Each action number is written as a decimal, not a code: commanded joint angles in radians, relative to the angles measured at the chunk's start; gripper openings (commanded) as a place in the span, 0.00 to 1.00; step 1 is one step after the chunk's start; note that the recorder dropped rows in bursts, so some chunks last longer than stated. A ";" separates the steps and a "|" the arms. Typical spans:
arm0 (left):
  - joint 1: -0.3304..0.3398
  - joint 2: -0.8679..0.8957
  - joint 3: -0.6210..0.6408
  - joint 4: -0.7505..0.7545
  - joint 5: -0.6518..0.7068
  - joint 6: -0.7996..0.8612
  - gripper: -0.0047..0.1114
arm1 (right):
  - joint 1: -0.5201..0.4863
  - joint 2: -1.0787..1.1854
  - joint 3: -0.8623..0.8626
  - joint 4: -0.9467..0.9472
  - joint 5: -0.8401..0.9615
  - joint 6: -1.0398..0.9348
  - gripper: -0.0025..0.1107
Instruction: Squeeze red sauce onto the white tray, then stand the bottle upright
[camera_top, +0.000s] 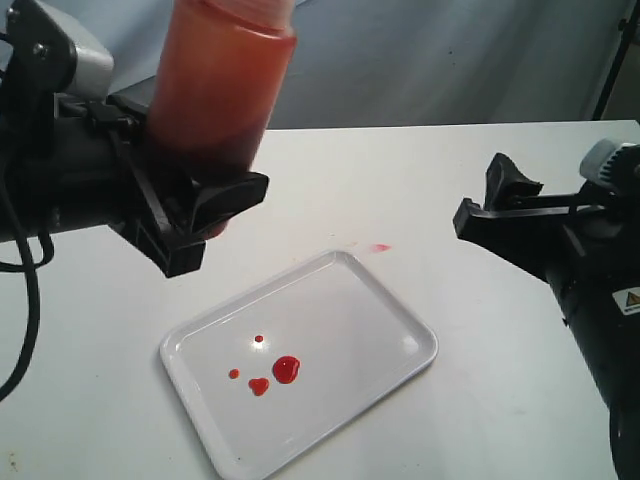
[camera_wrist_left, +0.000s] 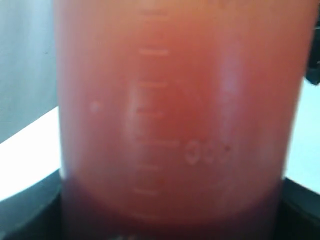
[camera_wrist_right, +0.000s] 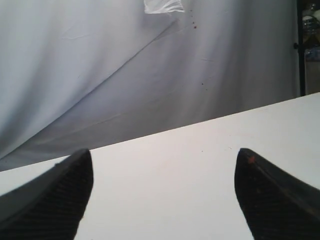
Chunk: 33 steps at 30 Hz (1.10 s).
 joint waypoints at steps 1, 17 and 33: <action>-0.006 0.049 -0.005 -0.070 0.108 0.116 0.04 | -0.007 -0.007 0.010 -0.047 -0.020 0.013 0.65; -0.006 0.304 -0.107 -0.070 0.302 0.193 0.04 | -0.007 -0.009 0.010 -0.342 0.169 0.109 0.65; -0.006 0.332 -0.162 -0.070 0.397 0.193 0.04 | -0.007 -0.072 0.008 -0.720 0.211 0.510 0.60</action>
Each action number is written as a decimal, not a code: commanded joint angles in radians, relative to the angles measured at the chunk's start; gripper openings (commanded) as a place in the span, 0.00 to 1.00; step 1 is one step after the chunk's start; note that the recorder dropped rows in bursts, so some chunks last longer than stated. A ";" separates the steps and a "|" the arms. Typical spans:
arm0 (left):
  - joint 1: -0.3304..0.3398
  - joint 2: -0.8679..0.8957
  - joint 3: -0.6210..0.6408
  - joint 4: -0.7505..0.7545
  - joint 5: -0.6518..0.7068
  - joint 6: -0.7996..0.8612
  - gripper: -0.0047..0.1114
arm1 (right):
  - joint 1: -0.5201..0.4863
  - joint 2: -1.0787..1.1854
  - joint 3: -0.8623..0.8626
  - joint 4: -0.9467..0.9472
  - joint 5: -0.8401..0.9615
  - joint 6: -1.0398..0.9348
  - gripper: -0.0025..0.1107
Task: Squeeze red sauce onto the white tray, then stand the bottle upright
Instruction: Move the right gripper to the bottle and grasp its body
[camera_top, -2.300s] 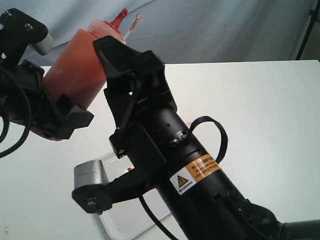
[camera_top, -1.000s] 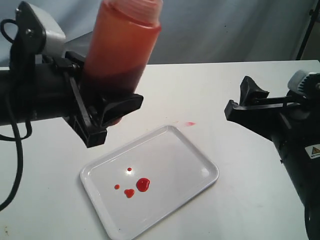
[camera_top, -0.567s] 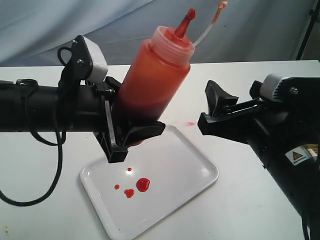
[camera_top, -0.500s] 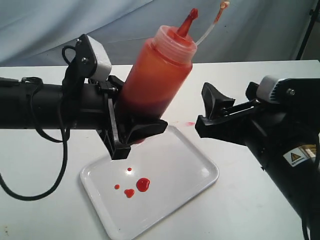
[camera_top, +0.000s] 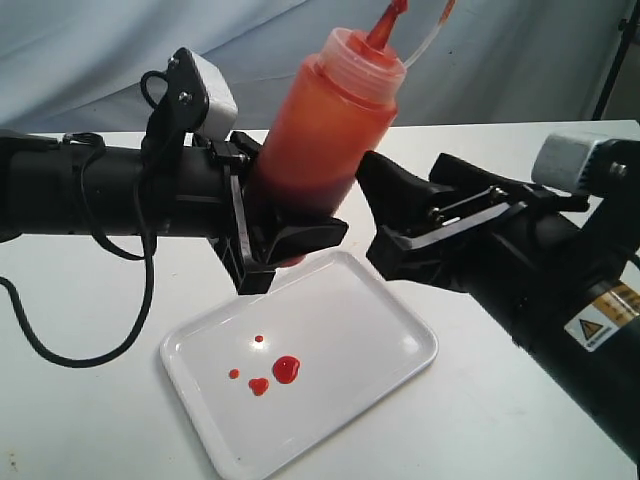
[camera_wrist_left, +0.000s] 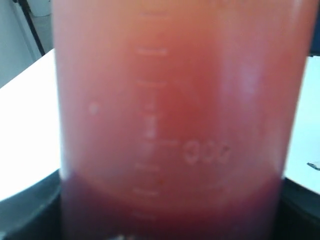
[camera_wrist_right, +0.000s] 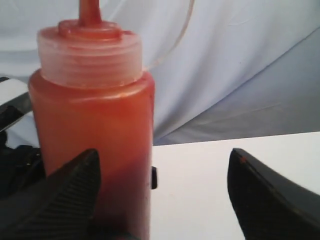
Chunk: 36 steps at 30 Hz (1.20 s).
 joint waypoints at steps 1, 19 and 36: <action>-0.004 -0.010 -0.020 -0.042 0.120 0.006 0.04 | -0.004 -0.007 0.002 -0.088 -0.014 0.082 0.60; -0.004 -0.010 -0.024 -0.042 0.118 0.006 0.04 | -0.004 0.000 0.000 -0.086 0.005 -0.039 0.75; -0.004 -0.010 -0.024 -0.042 0.111 0.006 0.04 | -0.004 0.000 0.000 -0.040 0.032 -0.043 0.95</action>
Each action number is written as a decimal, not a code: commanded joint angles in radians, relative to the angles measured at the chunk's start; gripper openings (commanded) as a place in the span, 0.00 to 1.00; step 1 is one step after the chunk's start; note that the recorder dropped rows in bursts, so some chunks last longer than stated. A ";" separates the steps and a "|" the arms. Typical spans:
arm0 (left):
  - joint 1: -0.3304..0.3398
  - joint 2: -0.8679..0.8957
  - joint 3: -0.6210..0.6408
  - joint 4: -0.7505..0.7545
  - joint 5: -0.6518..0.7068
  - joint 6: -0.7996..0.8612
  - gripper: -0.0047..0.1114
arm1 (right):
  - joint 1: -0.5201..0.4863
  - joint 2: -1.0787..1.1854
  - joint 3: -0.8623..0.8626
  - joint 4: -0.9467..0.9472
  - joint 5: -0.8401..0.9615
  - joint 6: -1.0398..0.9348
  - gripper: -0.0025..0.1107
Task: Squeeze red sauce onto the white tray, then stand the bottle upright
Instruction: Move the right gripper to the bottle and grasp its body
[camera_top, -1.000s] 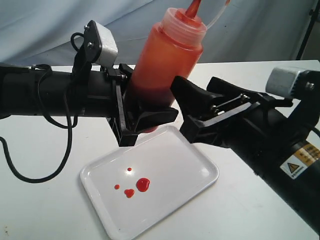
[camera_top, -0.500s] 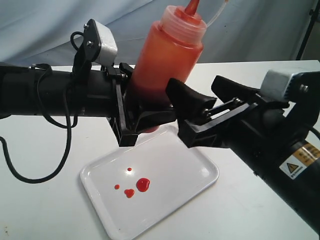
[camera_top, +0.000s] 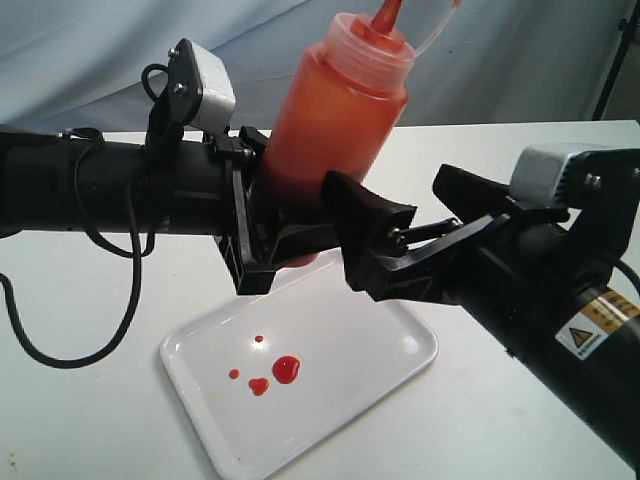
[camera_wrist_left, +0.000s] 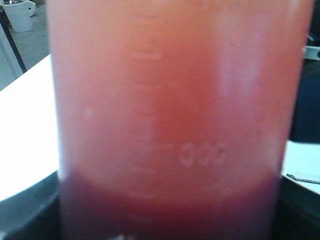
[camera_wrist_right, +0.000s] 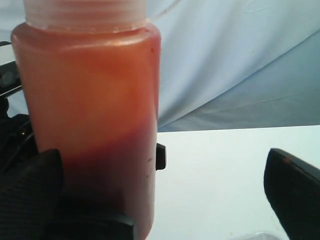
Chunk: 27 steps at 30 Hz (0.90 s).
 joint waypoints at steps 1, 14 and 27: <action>-0.004 -0.010 -0.013 -0.035 0.041 0.006 0.04 | -0.004 -0.001 0.000 -0.030 -0.015 -0.016 0.95; -0.004 -0.010 -0.009 -0.035 0.124 -0.016 0.04 | -0.005 -0.001 0.000 -0.111 -0.103 -0.005 0.95; -0.004 -0.010 -0.009 0.048 0.198 -0.046 0.04 | -0.005 0.117 -0.154 -0.224 -0.003 0.085 0.94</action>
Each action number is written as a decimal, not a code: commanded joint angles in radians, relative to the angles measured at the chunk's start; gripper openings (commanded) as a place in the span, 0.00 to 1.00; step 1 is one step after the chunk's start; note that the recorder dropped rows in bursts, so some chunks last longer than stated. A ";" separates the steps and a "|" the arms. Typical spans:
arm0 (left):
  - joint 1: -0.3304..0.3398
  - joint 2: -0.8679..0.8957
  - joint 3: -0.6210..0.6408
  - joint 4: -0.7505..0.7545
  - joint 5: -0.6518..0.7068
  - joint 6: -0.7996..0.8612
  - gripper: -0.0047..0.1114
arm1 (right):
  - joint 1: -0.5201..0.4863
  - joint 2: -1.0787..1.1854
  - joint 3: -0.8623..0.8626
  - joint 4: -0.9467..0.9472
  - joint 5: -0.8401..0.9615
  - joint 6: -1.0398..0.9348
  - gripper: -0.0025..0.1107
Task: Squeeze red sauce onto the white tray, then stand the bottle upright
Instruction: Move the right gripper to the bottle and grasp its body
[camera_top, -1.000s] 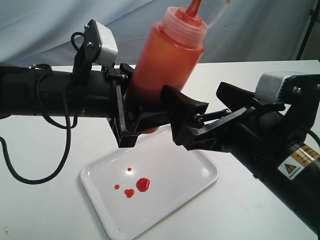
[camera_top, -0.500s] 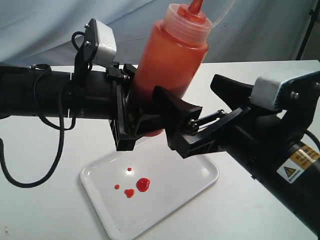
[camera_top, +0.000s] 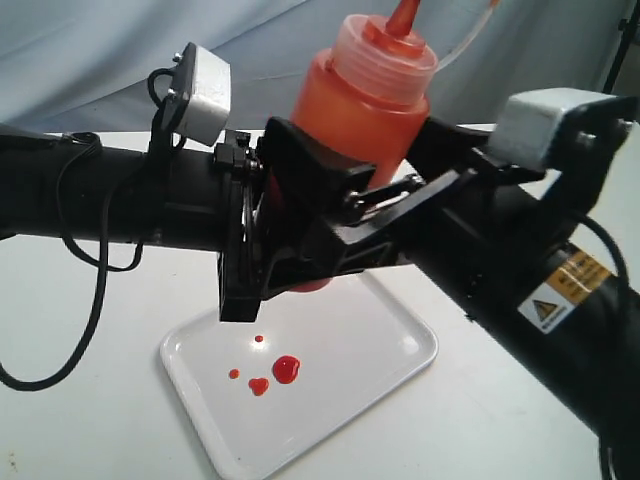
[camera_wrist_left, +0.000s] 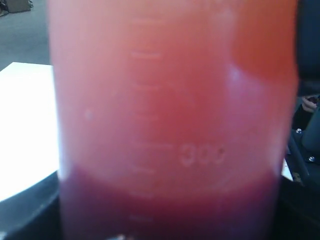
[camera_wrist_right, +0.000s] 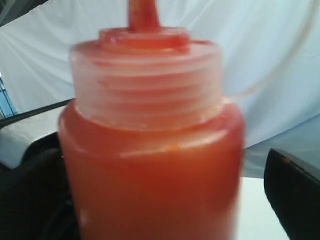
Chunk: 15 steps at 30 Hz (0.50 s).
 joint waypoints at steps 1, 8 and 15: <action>-0.004 -0.010 -0.009 0.000 0.039 -0.027 0.04 | -0.005 0.087 -0.070 0.003 0.077 -0.013 0.93; -0.004 -0.010 -0.009 -0.002 0.033 -0.027 0.04 | -0.005 0.117 -0.073 0.020 0.080 -0.086 0.24; -0.004 -0.010 -0.009 -0.002 -0.012 -0.024 0.27 | -0.005 0.117 -0.073 0.062 0.075 -0.217 0.02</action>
